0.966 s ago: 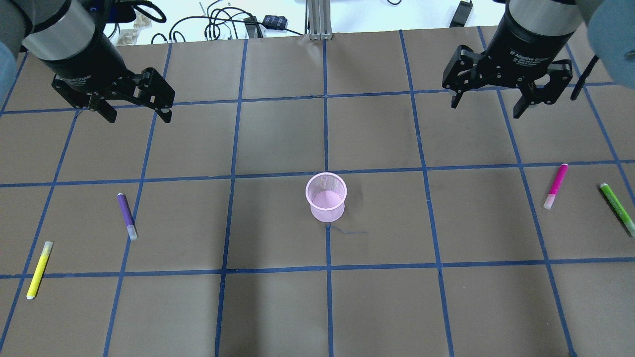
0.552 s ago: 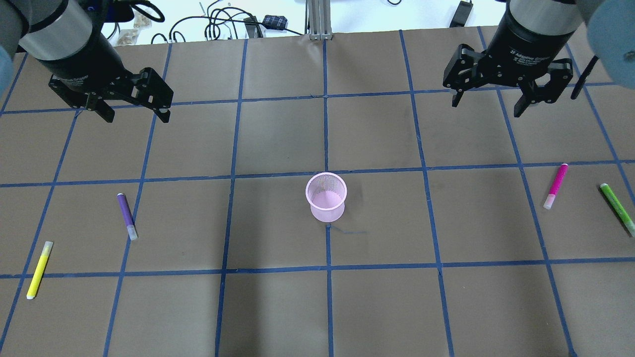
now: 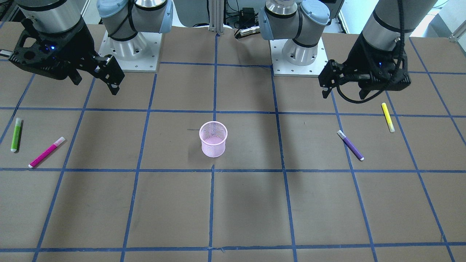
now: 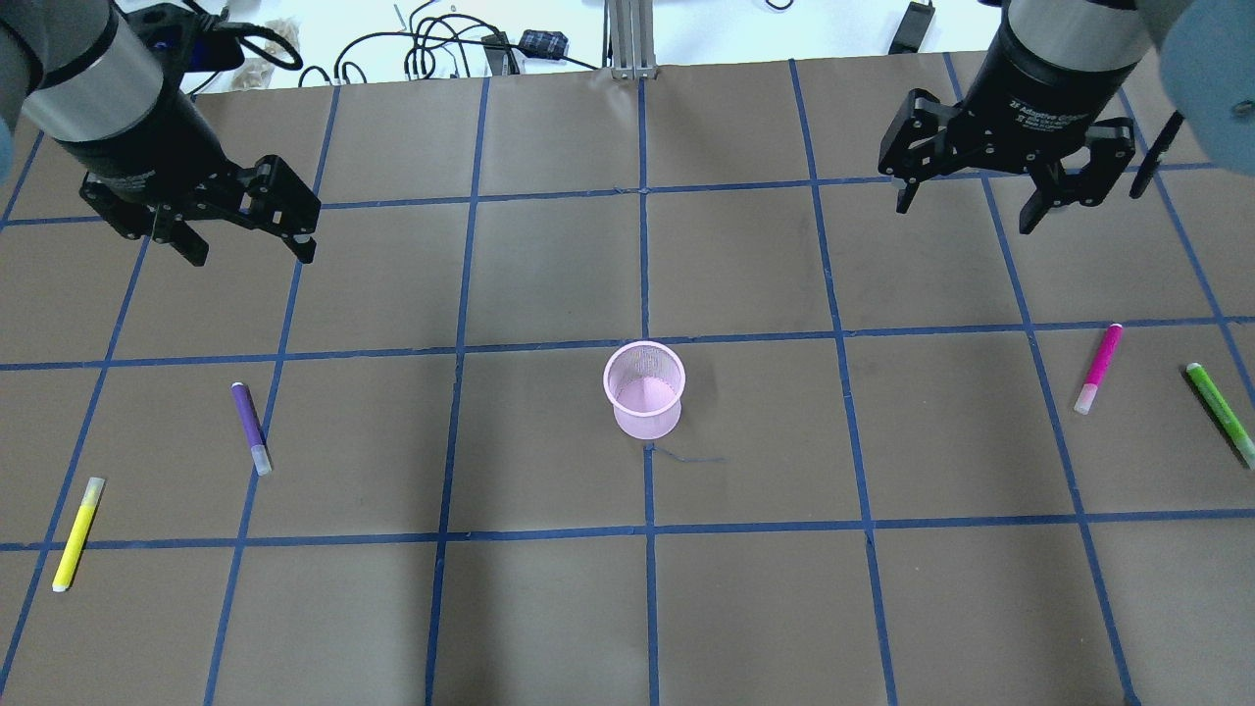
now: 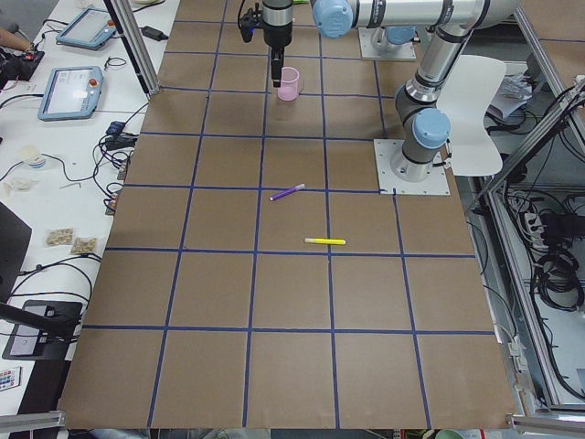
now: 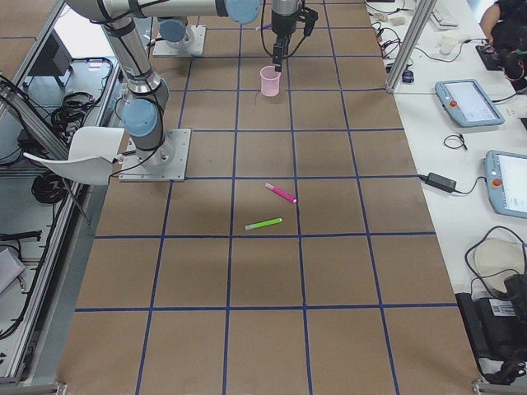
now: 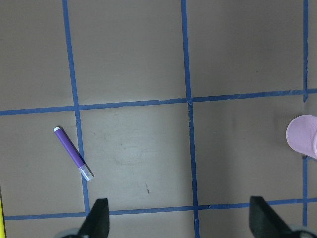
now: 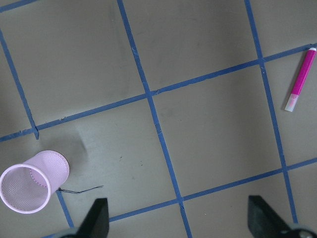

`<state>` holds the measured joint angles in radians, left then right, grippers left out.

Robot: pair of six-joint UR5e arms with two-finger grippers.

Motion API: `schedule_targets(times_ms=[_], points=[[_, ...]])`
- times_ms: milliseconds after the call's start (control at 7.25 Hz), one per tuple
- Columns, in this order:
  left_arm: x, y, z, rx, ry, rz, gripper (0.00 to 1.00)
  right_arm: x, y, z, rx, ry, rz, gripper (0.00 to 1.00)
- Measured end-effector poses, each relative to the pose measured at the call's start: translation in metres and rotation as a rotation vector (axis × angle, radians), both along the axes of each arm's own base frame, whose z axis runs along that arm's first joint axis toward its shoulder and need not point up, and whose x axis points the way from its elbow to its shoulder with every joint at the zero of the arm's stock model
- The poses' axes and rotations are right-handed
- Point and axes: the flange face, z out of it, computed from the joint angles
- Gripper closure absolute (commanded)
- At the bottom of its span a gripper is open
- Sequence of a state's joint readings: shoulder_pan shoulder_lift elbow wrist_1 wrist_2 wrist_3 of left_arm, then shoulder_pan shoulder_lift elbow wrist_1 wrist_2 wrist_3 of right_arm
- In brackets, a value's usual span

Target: Insert purple and pink pens into pink cup

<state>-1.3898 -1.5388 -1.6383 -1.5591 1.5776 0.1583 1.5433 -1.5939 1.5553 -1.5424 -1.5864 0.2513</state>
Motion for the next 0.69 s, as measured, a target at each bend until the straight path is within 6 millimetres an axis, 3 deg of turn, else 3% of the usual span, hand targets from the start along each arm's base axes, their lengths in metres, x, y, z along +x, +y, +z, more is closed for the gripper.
schedule_targets(times_ms=[414,690], points=[[0.111,-0.005,-0.087,0.082,0.034,0.215,0.00,0.000,-0.002,-0.003,0.001,-0.001,-0.001,0.00],[0.156,-0.023,-0.148,0.103,0.043,0.275,0.00,-0.011,-0.018,-0.023,0.041,-0.002,-0.053,0.00]])
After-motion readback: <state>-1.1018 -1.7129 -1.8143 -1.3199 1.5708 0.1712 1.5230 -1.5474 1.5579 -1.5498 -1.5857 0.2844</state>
